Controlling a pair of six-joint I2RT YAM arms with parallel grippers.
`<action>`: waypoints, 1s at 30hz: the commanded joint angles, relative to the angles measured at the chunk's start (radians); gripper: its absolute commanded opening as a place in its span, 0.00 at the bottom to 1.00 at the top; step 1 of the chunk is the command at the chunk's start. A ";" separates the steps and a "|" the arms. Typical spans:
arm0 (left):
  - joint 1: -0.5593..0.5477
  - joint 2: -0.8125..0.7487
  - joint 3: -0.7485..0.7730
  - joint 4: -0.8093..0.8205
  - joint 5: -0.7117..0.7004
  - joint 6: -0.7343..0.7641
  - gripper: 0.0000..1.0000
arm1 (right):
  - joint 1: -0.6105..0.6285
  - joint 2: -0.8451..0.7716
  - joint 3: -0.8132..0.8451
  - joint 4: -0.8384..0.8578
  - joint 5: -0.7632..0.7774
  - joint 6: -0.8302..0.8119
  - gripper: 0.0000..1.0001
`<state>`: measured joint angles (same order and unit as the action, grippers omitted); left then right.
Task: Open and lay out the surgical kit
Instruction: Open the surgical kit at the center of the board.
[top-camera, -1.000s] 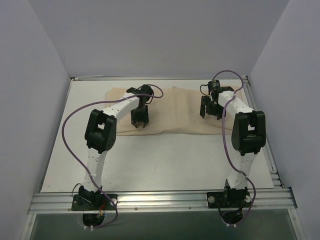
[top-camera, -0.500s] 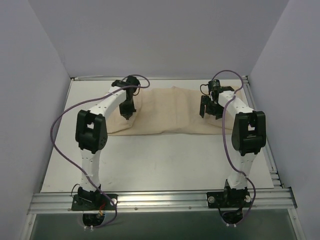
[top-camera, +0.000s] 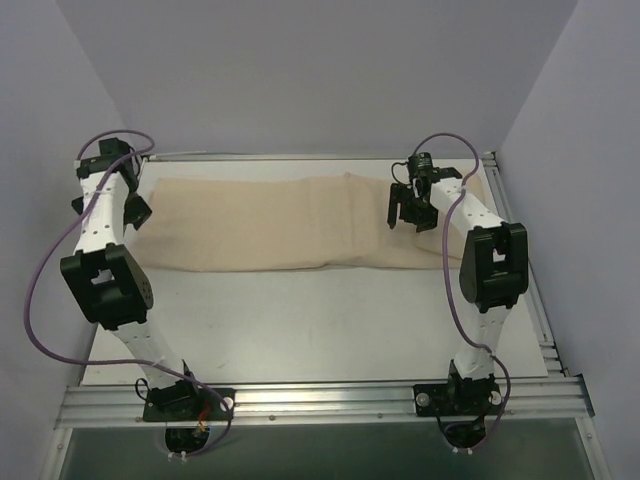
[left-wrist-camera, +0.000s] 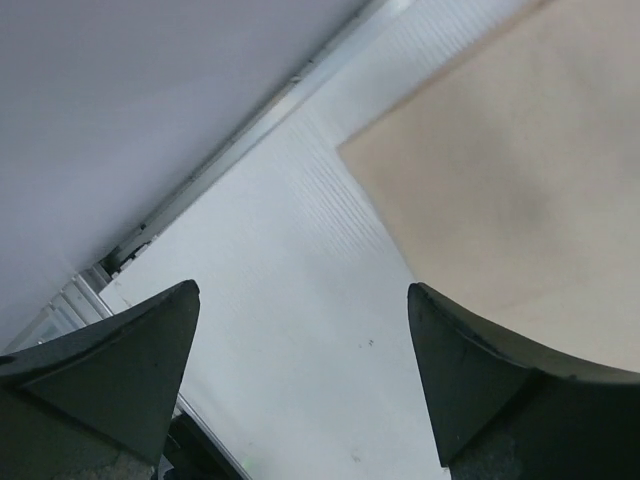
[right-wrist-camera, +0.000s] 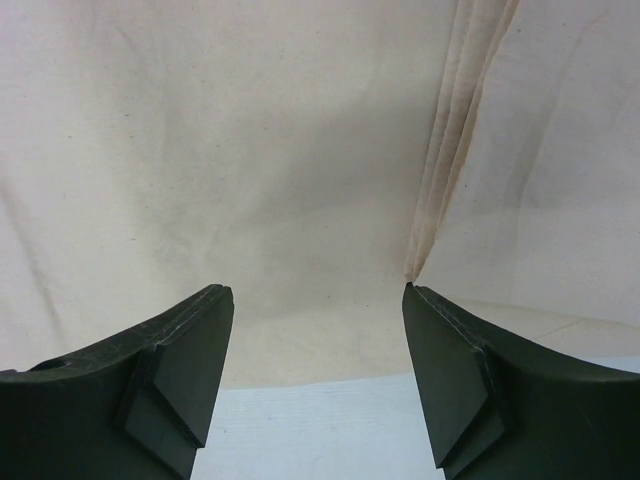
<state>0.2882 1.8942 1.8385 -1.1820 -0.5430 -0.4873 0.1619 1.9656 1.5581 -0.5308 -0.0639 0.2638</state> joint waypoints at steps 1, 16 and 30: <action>-0.150 -0.058 -0.004 -0.028 -0.055 0.033 0.95 | -0.004 -0.020 0.052 -0.046 0.002 0.003 0.70; -0.388 0.181 -0.128 0.222 0.543 -0.068 0.02 | -0.022 0.078 0.158 -0.155 0.217 -0.015 0.69; -0.216 0.327 -0.169 0.197 0.534 -0.039 0.02 | -0.022 0.162 0.161 -0.163 0.225 -0.023 0.55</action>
<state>-0.0078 2.2032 1.7176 -1.0111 0.0666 -0.5468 0.1406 2.1094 1.6897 -0.6487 0.1425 0.2417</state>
